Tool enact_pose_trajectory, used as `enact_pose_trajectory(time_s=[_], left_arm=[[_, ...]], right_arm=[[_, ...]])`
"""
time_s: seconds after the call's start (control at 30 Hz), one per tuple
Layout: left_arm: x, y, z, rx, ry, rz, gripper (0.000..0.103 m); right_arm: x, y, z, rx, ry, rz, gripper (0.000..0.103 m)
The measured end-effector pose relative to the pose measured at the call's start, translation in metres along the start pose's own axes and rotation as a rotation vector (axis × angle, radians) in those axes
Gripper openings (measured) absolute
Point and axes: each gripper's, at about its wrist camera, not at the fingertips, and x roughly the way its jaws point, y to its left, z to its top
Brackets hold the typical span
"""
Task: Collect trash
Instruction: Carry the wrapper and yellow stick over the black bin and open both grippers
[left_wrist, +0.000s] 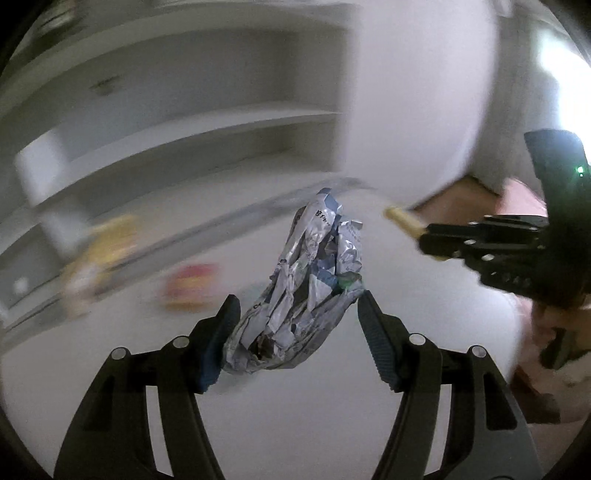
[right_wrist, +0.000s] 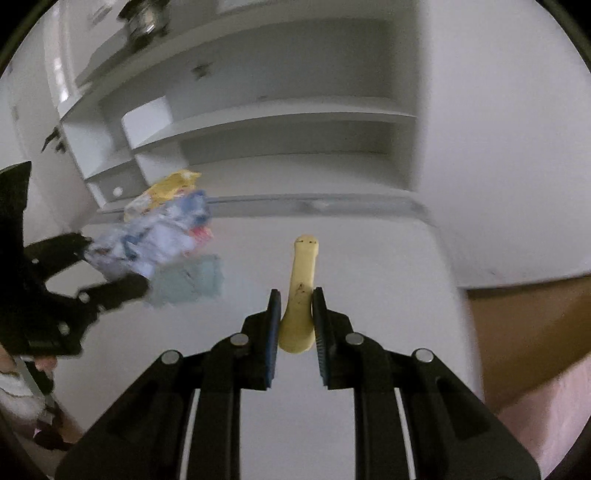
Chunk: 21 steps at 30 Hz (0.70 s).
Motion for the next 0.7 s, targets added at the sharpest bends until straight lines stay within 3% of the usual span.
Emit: enact_pose_trajectory(time_s=[0.23,0.33,0.47,0.5,0.53,0.7], left_arm=[[0.033,-0.156,-0.001,0.117,0.03,-0.214,0.064],[0.045,-0.218,-0.013,0.197,0.064,-0.275,0.064],[0.053,-0.246,-0.015,0.227,0.092,-0.279,0.063],[0.052,-0.25,-0.015,0.241,0.097,-0.28,0.043],[0.054,-0.255,-0.014,0.252,0.107,-0.286,0.034],[0.062,-0.302,-0.025,0.322,0.136,-0.316,0.034]], right_arm=[[-0.103,-0.122,-0.095,0.245,-0.035,-0.11,0.012],[-0.108,-0.169,-0.138,0.389,-0.005,-0.055,0.012],[-0.111,-0.218,-0.195,0.551,0.011,0.001,0.01],[-0.114,-0.227,-0.206,0.573,0.012,-0.003,0.01],[-0.116,-0.236,-0.216,0.598,0.009,0.0,0.01],[-0.119,-0.276,-0.255,0.703,-0.001,0.019,0.01]])
